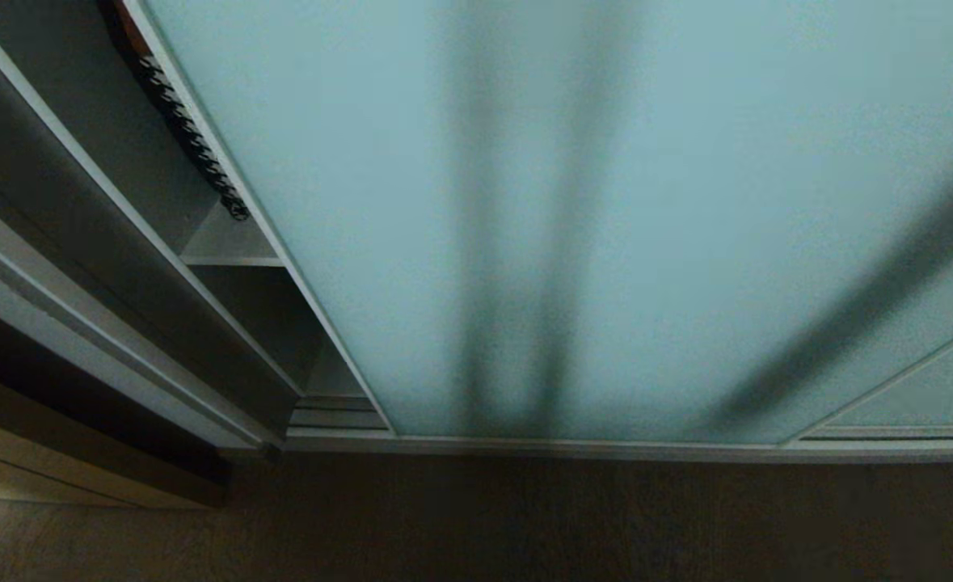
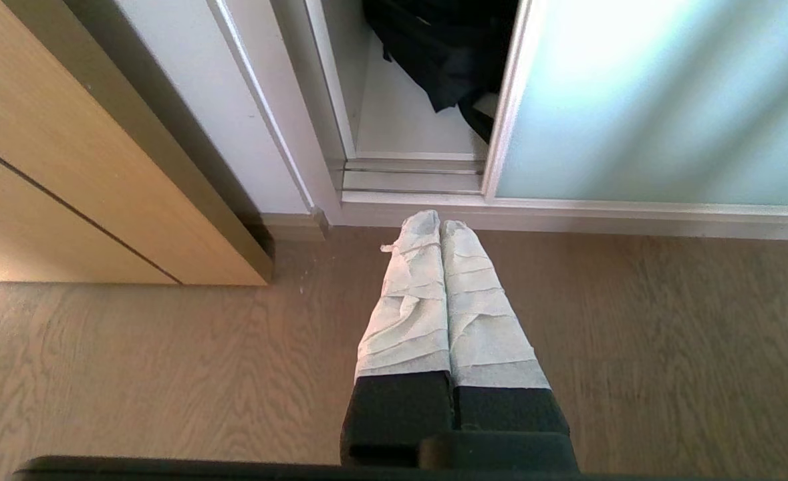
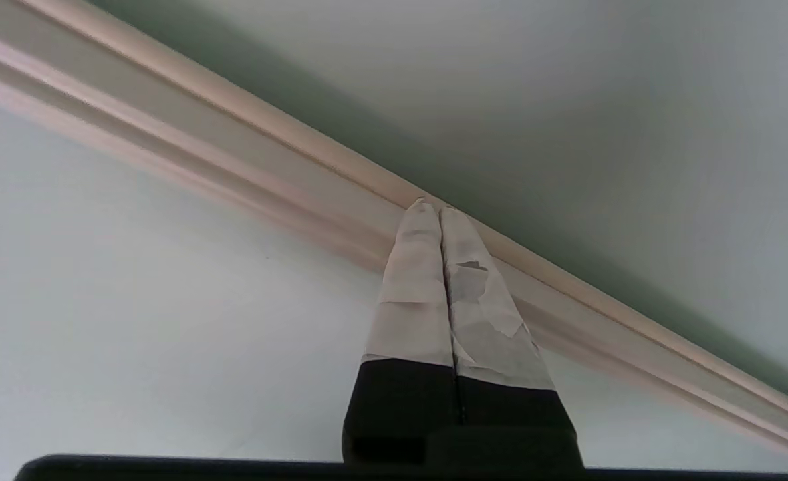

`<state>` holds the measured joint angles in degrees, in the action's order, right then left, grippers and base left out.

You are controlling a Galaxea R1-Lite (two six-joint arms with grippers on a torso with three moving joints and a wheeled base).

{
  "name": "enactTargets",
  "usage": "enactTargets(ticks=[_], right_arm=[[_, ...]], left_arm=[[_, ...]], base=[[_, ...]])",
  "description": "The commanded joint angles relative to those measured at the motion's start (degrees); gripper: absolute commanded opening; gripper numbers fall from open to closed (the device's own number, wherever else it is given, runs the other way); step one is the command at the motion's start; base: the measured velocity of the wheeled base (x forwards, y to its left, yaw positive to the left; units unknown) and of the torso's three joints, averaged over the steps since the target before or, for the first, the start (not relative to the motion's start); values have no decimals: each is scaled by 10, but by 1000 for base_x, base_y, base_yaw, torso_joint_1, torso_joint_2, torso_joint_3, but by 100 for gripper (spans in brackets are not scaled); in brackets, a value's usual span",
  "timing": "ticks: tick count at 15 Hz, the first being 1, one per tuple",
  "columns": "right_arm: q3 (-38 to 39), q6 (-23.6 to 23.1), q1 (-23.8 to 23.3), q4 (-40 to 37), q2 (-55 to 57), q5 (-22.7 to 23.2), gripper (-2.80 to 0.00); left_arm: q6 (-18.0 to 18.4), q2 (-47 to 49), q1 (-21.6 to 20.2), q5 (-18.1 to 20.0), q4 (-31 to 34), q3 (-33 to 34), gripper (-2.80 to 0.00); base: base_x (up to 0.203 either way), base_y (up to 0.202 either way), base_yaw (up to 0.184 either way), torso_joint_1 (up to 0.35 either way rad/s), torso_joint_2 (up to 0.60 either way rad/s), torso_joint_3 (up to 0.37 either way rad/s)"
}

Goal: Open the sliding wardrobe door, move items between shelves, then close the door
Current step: Close the door

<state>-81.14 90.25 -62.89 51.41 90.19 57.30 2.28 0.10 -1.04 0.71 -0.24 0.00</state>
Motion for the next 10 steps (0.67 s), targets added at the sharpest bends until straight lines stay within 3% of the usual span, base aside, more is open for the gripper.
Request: enactTargets(ticks=[1,10], right_arm=[[22,3,13,5,-24,5,-280],[176,6,65,128,-113,38,-280]], left_arm=[[0,1,0,0,0,0,-280],[0,1,0,0,0,0,-280]], base=[[0,0,0,0,0,0],[0,0,0,0,0,0]])
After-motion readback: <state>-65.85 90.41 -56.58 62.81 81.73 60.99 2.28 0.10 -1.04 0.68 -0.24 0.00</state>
